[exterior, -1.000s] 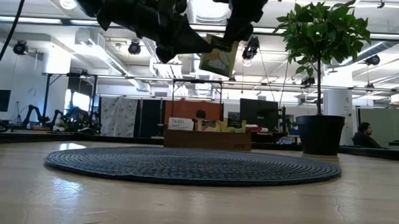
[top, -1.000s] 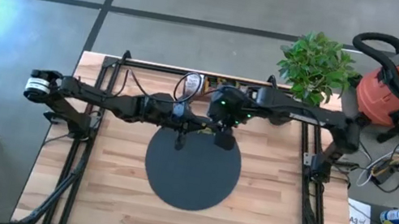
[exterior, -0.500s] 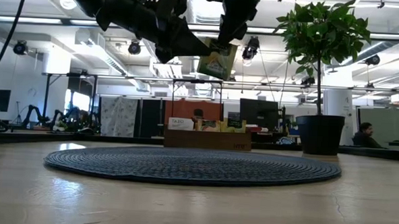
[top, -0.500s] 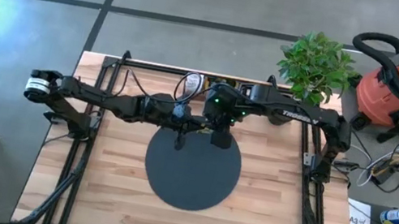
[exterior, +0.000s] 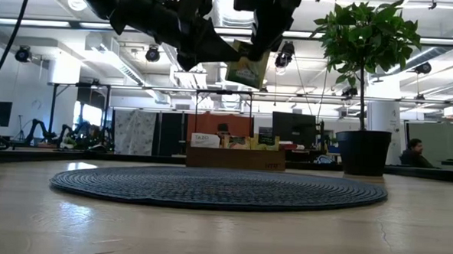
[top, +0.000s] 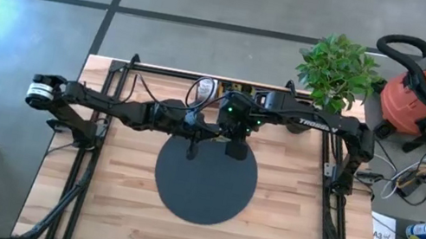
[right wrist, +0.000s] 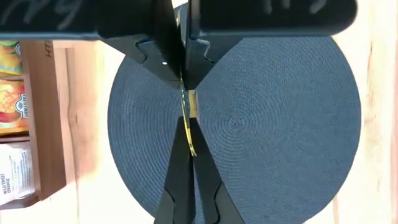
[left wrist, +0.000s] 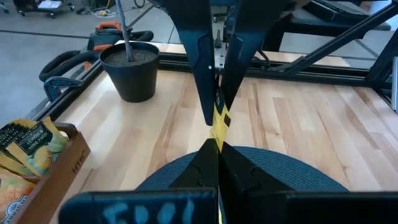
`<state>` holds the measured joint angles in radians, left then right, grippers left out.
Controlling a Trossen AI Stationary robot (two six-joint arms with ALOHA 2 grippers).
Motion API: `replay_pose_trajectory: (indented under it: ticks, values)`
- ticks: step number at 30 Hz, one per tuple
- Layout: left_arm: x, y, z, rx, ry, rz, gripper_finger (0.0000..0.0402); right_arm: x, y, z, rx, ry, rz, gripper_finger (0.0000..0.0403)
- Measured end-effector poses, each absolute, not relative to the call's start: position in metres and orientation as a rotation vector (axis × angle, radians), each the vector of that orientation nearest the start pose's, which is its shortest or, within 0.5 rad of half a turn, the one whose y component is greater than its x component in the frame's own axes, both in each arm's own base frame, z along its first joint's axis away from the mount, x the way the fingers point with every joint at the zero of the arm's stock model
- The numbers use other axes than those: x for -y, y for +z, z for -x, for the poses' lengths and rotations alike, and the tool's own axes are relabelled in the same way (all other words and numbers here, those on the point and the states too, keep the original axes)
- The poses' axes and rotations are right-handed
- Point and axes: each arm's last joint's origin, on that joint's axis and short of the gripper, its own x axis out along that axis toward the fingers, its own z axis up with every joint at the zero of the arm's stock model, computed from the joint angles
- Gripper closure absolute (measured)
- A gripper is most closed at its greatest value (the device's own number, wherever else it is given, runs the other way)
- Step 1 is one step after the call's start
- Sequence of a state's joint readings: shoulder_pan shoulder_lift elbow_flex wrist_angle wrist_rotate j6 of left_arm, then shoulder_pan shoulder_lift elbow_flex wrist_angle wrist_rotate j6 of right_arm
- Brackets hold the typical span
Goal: Pick & Place Tea
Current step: Put the green tea bag into the right section of the wooden organizer
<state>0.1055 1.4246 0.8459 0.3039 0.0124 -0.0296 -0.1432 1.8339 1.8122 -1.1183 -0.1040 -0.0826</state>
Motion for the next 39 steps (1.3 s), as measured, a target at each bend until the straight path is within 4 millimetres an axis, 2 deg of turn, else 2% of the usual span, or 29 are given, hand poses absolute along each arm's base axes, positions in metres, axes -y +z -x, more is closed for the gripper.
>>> replay_pose_trajectory:
  ticks: [7, 15, 20, 29, 33, 39]
  values:
    - [-0.034, 0.255, -0.311, -0.274, 0.173, 0.041, 0.0388, 0.053, 0.325, -0.372, -1.131, -0.016, -0.050, 0.0394]
    - [-0.040, 0.253, -0.309, -0.283, 0.375, 0.048, 0.0291, 0.068, 0.325, -0.369, -1.142, -0.112, -0.032, 0.0394]
    - [-0.040, 0.248, -0.306, -0.344, 0.405, 0.060, 0.0260, 0.099, 0.323, -0.363, -1.165, -0.195, 0.028, 0.0394]
    - [-0.039, 0.237, -0.300, -0.458, 0.417, 0.118, 0.0257, 0.172, 0.293, -0.354, -1.274, -0.251, 0.030, 0.0394]
    - [-0.038, 0.235, -0.293, -0.450, 0.419, 0.127, 0.0257, 0.188, 0.275, -0.355, -1.326, -0.233, 0.035, 0.0394]
    - [-0.037, 0.228, -0.275, -0.440, 0.431, 0.170, 0.0257, 0.201, 0.252, -0.363, -1.397, -0.233, 0.105, 0.0394]
